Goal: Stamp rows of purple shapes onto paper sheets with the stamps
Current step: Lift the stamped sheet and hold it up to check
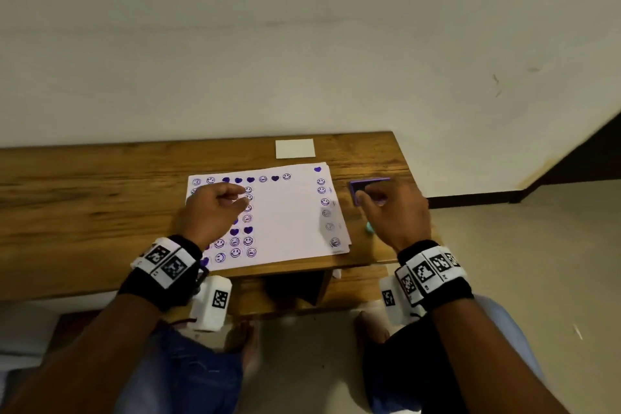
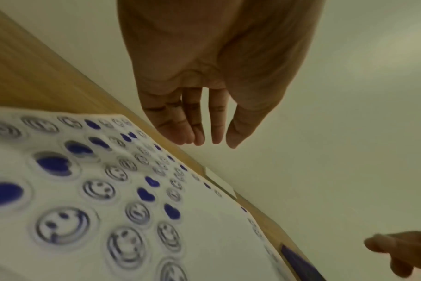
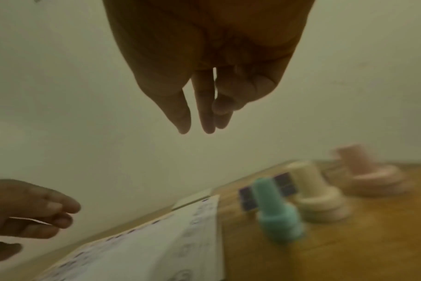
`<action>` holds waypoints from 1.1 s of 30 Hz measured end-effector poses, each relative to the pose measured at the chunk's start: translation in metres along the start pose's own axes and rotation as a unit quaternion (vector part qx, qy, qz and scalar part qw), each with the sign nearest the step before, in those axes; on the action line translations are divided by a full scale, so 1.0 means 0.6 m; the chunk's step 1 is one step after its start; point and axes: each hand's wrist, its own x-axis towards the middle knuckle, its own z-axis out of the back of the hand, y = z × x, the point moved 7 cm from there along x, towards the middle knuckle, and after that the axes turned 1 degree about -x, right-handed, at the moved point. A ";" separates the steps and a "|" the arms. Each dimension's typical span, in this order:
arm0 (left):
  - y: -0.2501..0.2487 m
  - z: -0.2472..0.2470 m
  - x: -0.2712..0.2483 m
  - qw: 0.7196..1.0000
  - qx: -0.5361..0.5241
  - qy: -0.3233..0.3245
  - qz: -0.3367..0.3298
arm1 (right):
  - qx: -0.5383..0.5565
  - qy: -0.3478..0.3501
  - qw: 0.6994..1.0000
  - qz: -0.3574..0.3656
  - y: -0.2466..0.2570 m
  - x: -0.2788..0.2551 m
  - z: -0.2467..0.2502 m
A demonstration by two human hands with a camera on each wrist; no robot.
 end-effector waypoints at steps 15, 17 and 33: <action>0.130 0.068 0.010 0.950 0.296 0.053 0.082 | -0.083 0.193 0.968 -0.135 0.052 0.022 -0.171; 0.130 0.067 0.009 0.943 0.318 0.051 0.085 | -0.083 0.191 0.967 -0.144 0.050 0.023 -0.175; 0.126 0.073 0.016 0.950 0.290 0.043 0.107 | 0.089 0.092 0.977 -0.168 0.052 0.029 -0.148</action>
